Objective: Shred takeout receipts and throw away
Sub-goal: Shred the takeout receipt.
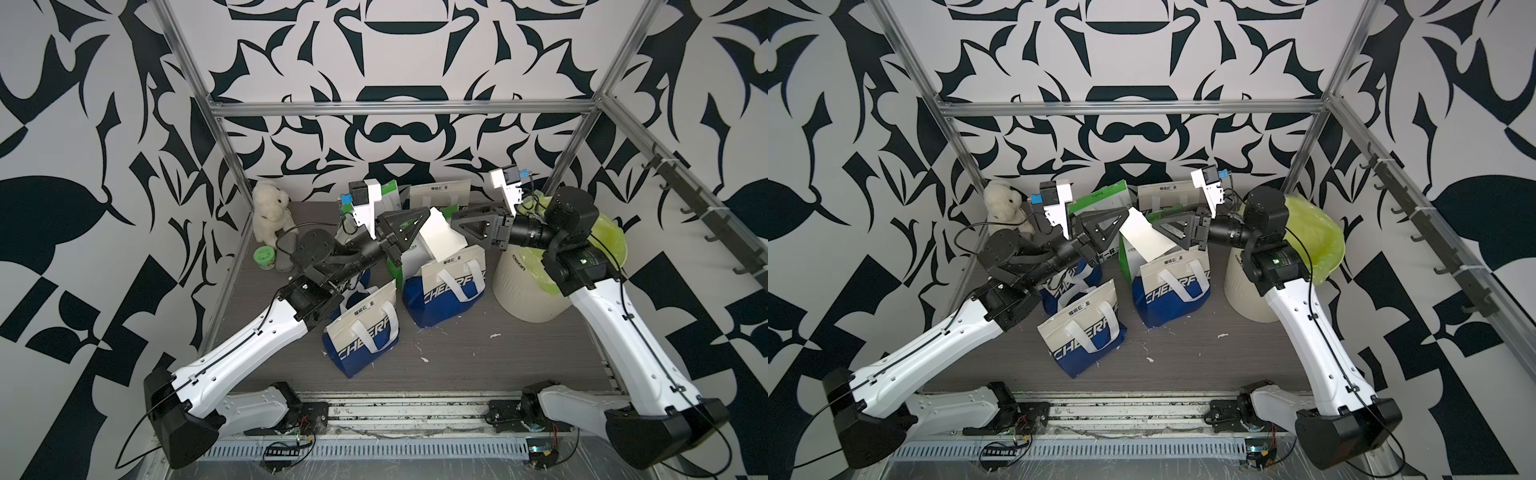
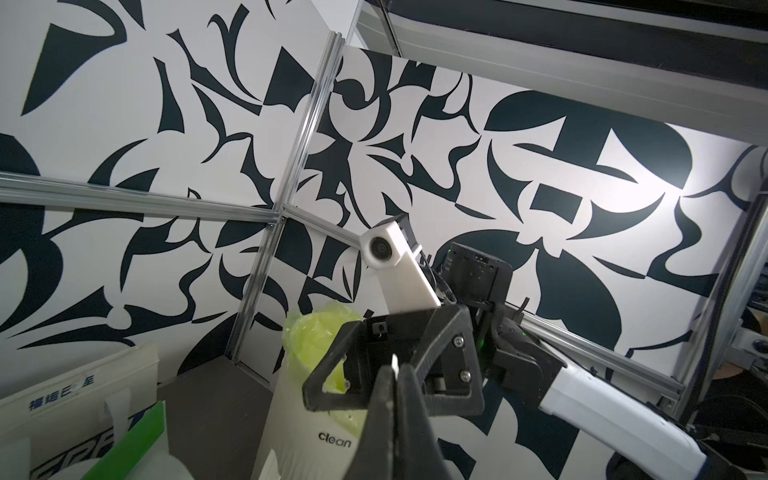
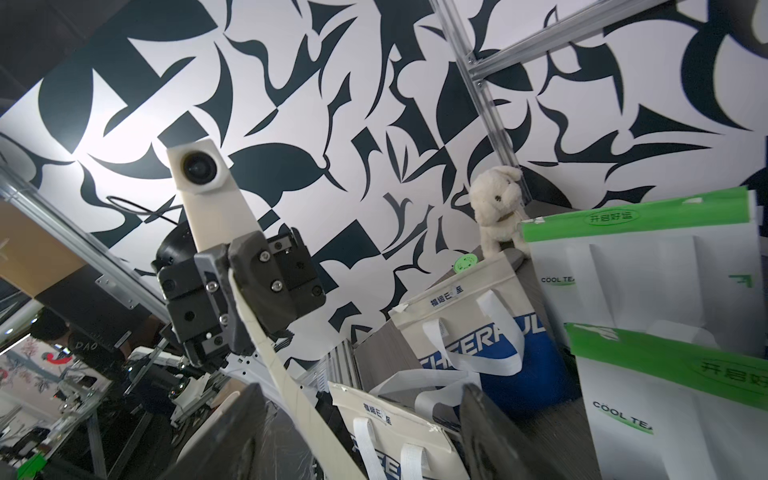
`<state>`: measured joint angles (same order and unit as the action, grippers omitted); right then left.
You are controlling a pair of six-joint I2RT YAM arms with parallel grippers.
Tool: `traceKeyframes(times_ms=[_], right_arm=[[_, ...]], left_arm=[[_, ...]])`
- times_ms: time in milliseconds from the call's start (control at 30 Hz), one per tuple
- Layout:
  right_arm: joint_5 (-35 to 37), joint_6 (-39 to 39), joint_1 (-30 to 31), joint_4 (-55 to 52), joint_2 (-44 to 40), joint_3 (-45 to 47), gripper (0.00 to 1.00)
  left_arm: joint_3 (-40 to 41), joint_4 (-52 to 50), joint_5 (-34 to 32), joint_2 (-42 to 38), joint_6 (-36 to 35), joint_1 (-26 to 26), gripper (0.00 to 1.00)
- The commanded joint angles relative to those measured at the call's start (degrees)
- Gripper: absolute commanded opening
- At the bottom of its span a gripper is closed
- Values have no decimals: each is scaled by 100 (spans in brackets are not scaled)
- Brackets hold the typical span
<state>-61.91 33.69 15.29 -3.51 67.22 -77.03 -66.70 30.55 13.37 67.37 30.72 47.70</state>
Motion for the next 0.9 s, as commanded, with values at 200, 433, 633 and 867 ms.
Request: traceKeyframes(times_ms=[200,433,633,867], right_arm=[[-261,43,210,422,-156,92,57],[-286,401,236,39,93,-187,0],[-290,-988,237,-1752,110,-710,0],[-356,-2886,237,-4254,342,-1655,0]], left_arm=[[256,839,-429,-65,461,11,0],[162,457,-687,-45,515,11,0],[-944,-2736,-436,-233,-1600,-37,99],[-2759,-5863,2627,383,-3166,-1437,95]])
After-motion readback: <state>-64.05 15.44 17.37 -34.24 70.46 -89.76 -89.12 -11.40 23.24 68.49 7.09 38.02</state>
